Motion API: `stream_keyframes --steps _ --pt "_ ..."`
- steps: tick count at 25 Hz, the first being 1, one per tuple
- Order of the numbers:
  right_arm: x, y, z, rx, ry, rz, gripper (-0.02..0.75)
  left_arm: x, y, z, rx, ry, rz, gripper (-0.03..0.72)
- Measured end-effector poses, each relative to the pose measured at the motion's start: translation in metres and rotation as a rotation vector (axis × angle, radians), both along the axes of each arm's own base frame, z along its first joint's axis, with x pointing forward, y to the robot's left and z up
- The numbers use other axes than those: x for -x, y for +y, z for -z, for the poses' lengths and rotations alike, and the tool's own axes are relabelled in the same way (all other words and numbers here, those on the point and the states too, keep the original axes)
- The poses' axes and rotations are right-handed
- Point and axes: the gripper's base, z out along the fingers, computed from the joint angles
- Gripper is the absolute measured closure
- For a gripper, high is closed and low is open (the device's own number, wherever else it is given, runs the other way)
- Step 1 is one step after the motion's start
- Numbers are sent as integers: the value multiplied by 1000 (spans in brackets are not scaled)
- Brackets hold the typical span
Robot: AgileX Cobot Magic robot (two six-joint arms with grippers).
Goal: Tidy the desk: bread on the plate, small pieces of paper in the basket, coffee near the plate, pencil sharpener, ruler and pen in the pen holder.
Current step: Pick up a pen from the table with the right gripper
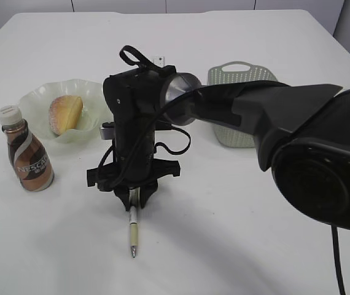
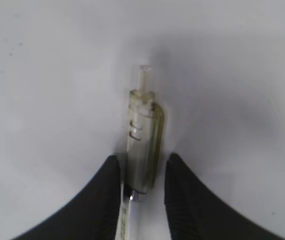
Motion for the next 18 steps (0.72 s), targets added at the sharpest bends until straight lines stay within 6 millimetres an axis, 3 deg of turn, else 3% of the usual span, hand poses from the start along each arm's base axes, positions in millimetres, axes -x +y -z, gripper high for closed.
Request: stream_keyframes --steps 7,18 --pt "-1 0 0 1 -9 -36 649 0 0 0 0 0 0 318" --pt "-1 0 0 0 -35 -208 659 0 0 0 0 0 0 318"
